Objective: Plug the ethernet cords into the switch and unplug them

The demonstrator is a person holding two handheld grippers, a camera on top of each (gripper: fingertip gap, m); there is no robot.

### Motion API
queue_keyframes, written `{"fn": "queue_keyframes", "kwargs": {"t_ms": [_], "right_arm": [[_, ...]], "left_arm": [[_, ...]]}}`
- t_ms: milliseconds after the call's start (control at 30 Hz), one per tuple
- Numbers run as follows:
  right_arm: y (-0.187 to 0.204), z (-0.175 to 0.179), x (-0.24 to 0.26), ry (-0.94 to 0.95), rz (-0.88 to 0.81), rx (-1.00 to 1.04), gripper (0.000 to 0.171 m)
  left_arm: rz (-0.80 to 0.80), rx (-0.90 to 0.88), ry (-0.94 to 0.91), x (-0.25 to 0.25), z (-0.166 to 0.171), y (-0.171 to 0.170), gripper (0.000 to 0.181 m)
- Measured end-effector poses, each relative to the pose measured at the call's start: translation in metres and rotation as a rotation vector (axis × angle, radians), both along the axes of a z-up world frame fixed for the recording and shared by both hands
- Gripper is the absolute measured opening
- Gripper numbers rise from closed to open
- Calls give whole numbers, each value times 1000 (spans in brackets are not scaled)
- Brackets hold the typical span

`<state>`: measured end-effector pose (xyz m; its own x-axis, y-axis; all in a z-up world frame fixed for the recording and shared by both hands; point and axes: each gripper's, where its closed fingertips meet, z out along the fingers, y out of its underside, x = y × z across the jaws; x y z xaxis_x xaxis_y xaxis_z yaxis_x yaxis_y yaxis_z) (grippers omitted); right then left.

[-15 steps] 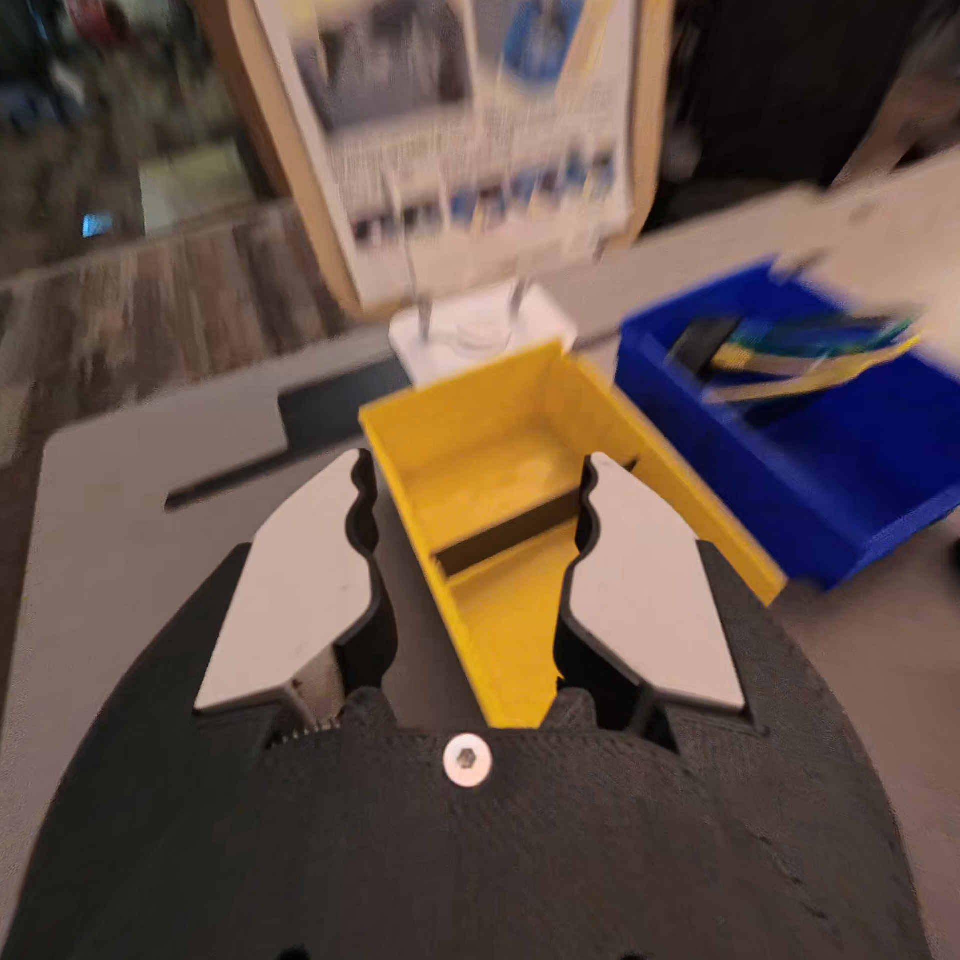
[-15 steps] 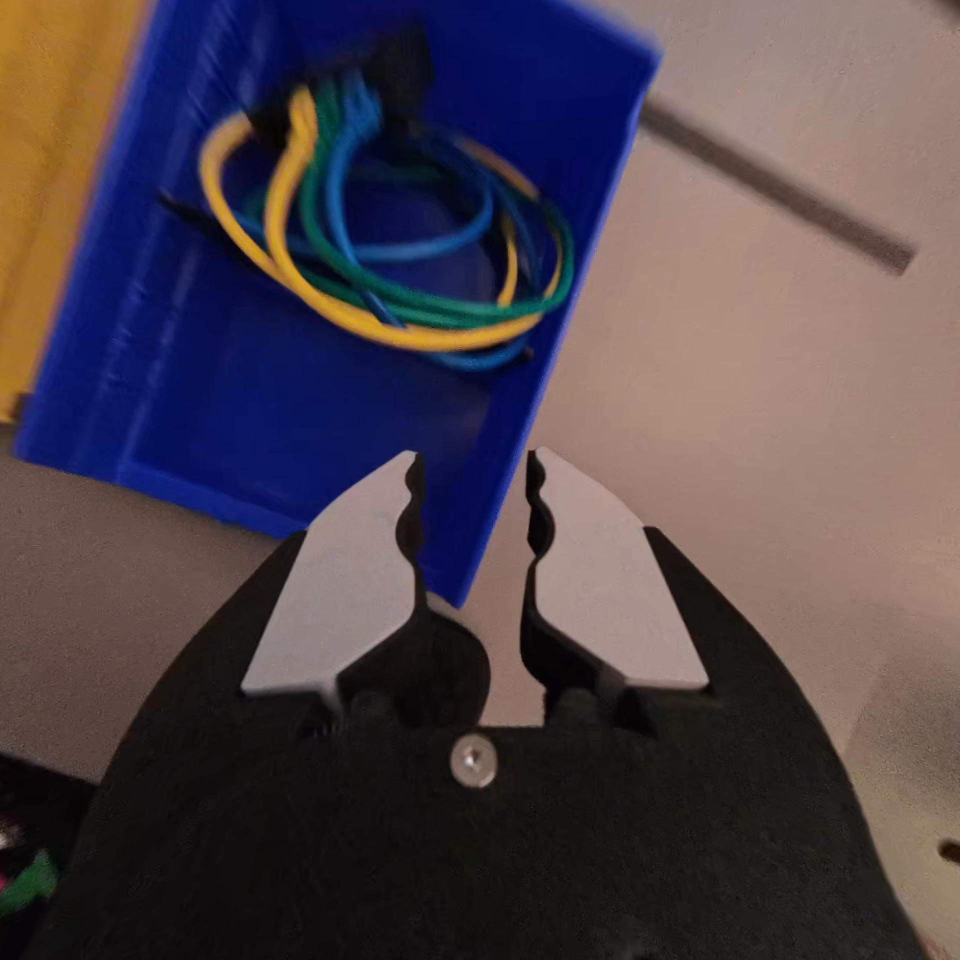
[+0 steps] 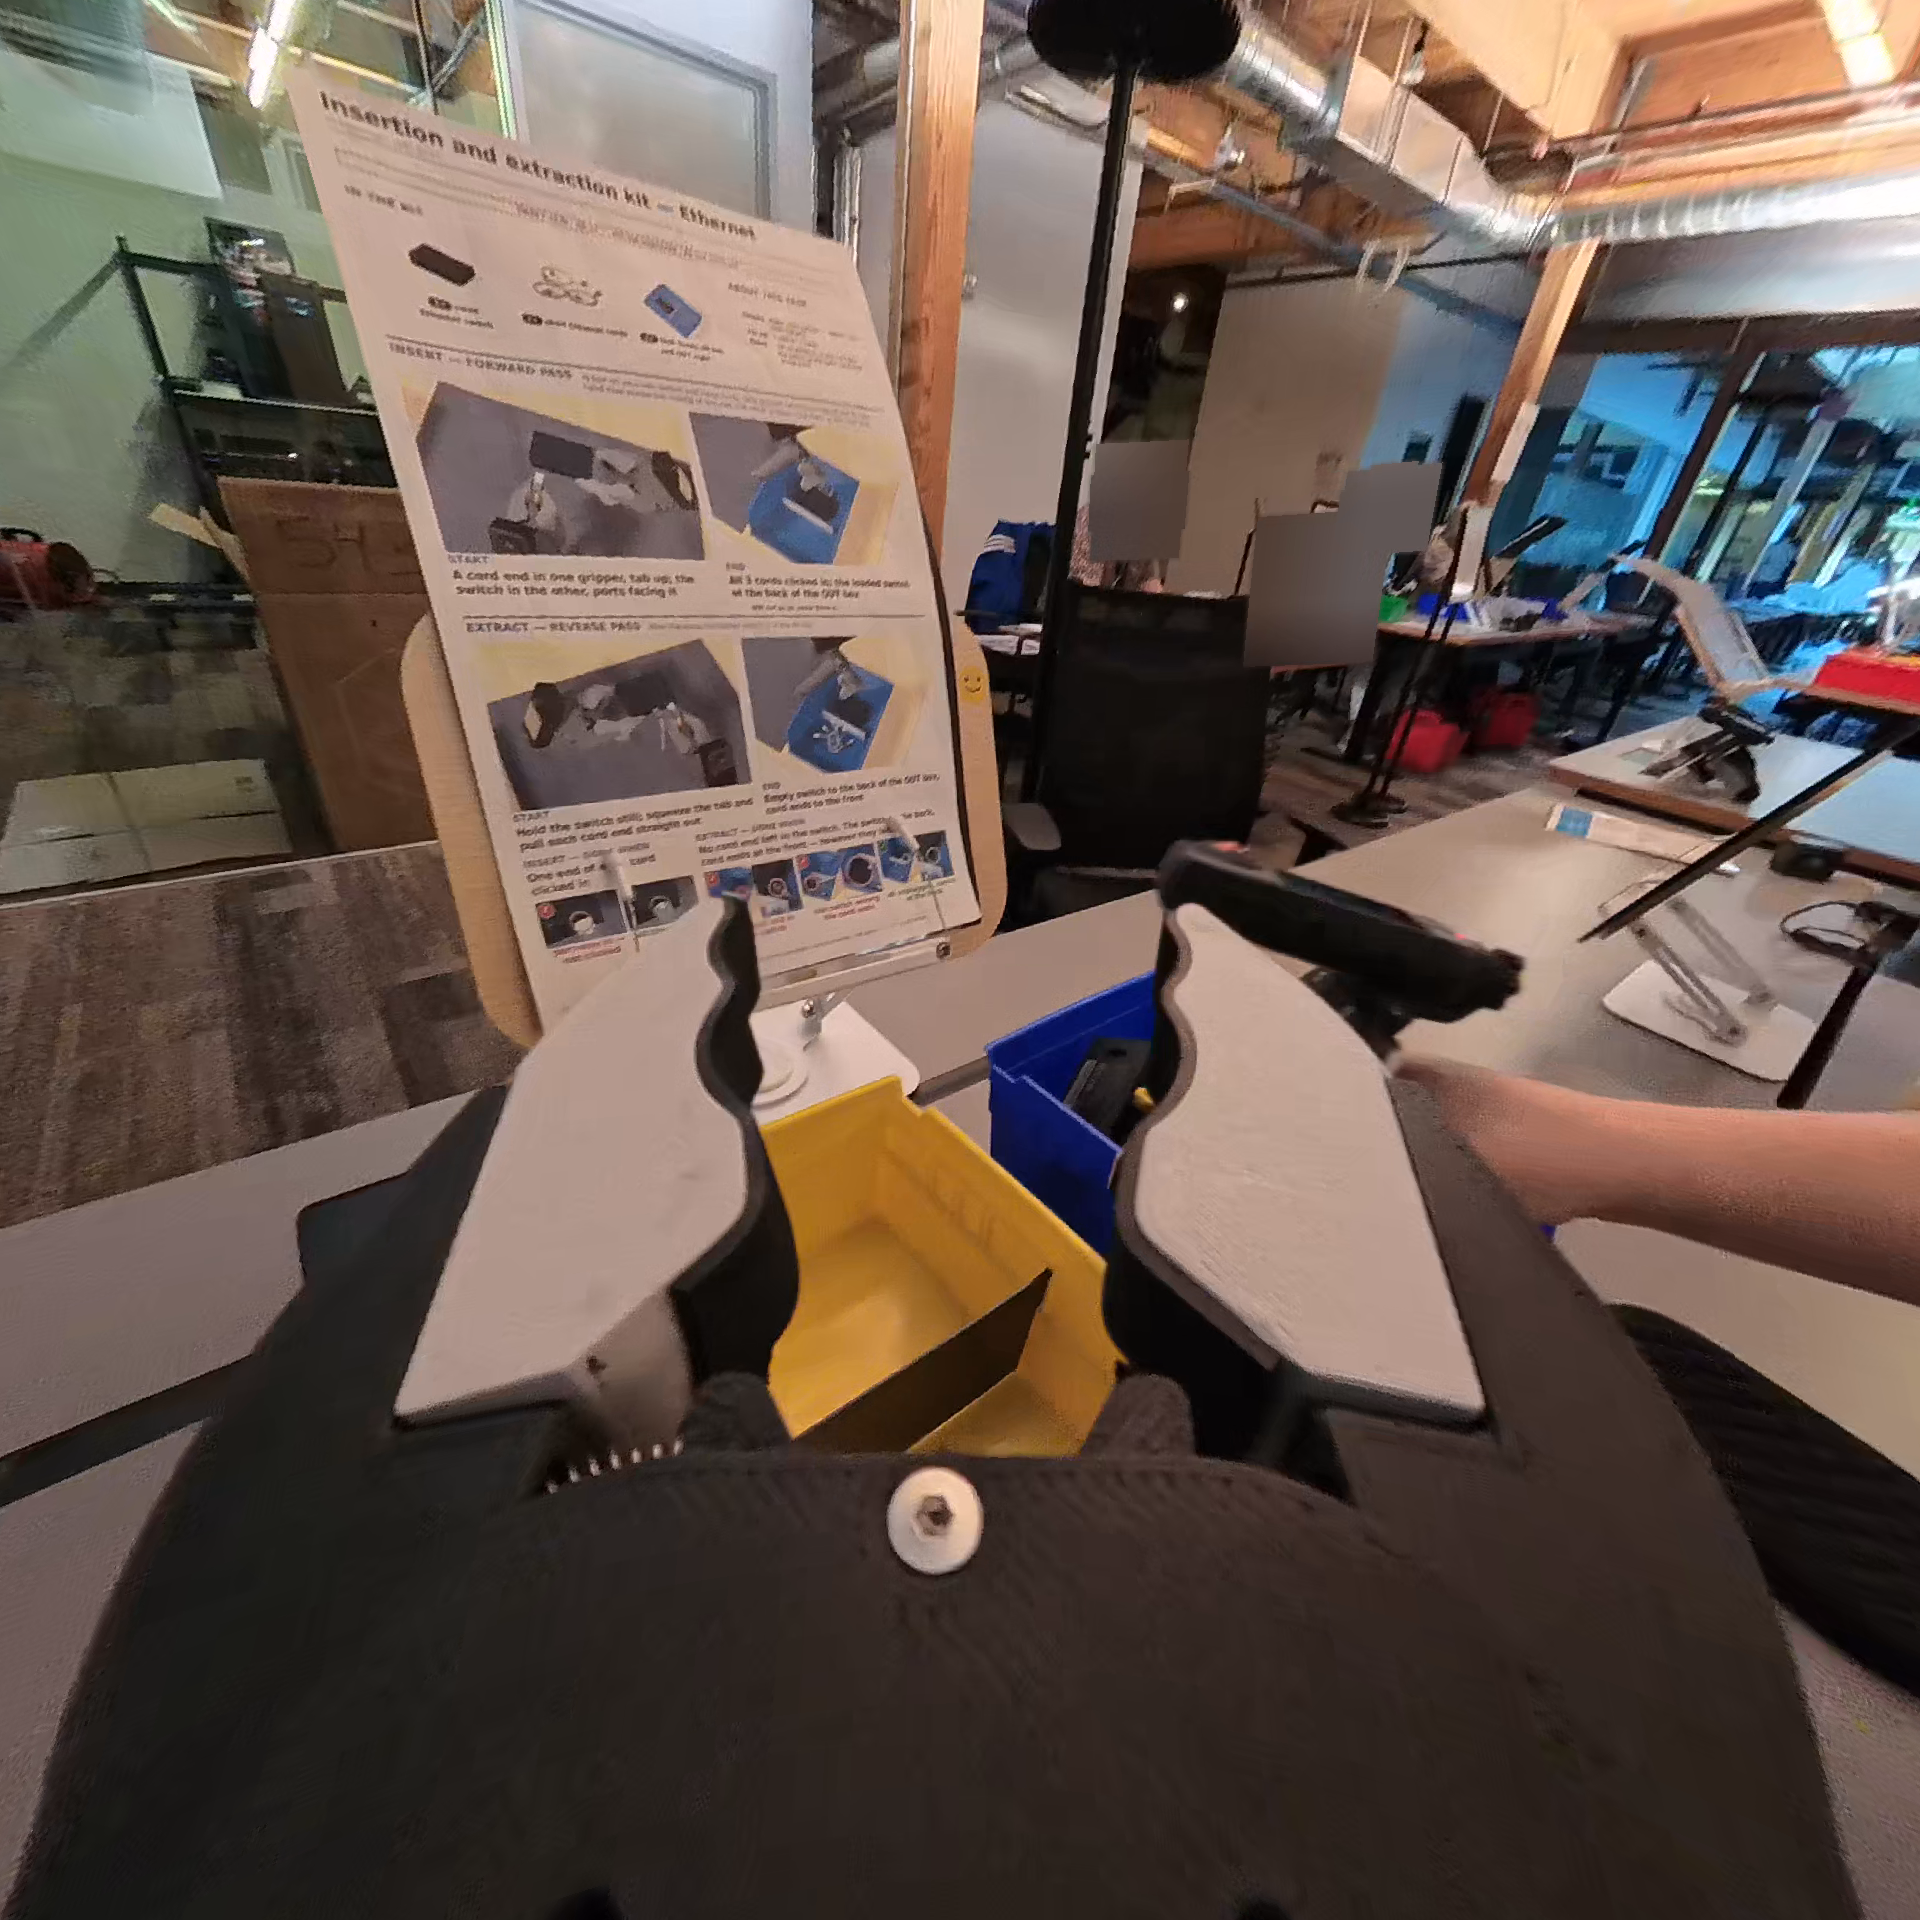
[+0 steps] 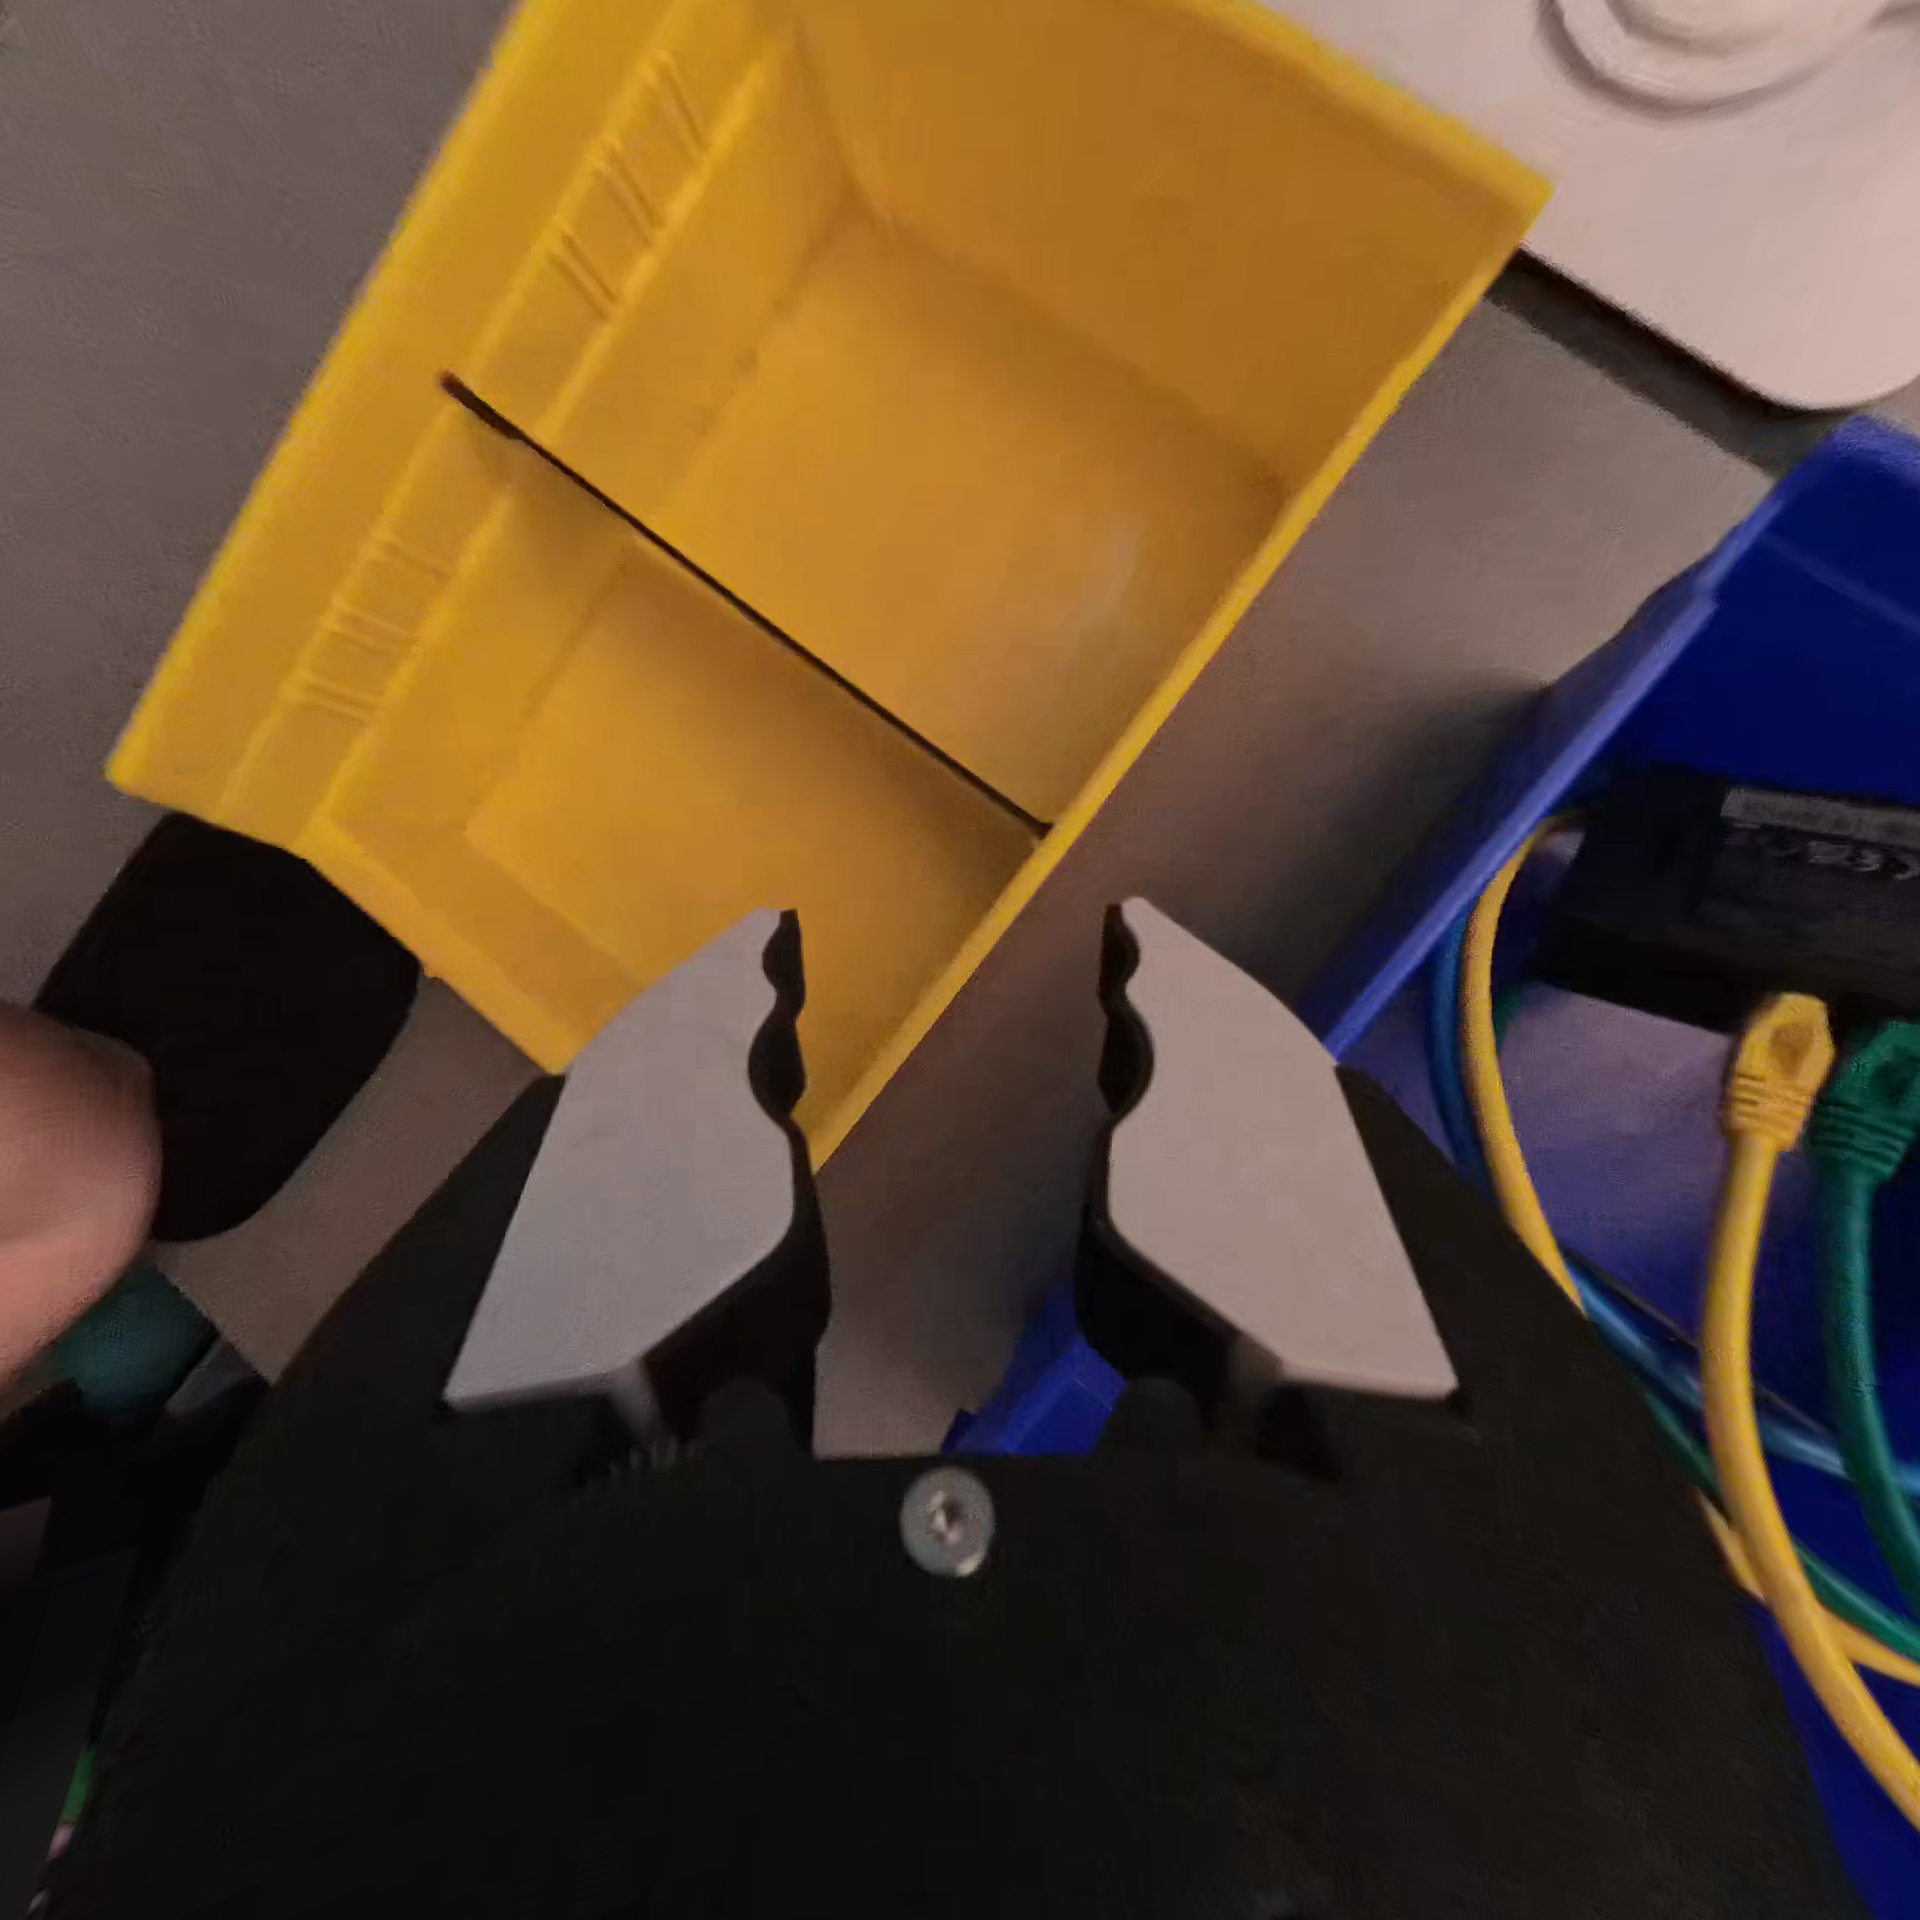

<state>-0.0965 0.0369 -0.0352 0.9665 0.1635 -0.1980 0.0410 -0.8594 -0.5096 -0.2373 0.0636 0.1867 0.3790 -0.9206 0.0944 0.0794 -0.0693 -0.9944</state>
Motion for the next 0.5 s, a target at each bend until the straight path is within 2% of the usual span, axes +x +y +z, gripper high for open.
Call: {"fn": "queue_keyframes", "kwargs": {"t_ms": [167,367,400,467,500], "right_arm": [[9,-36,-9,57,-116,-207,50],[-2,-87,-14,31,-202,-412,44],[-6,-93,-15,25,-199,-450,39],[-10,-101,-18,31,-181,-489,17],[-10,-103,-17,27,-185,-497,14]], "left_arm": [[-89,-57,-82,-5,8,-7,71],[-131,-68,-55,-5,5,-14,70],[-143,-70,-56,-6,6,-16,70],[-163,-77,-48,-9,5,-19,70],[-168,-80,-43,-11,5,-20,69]]}}
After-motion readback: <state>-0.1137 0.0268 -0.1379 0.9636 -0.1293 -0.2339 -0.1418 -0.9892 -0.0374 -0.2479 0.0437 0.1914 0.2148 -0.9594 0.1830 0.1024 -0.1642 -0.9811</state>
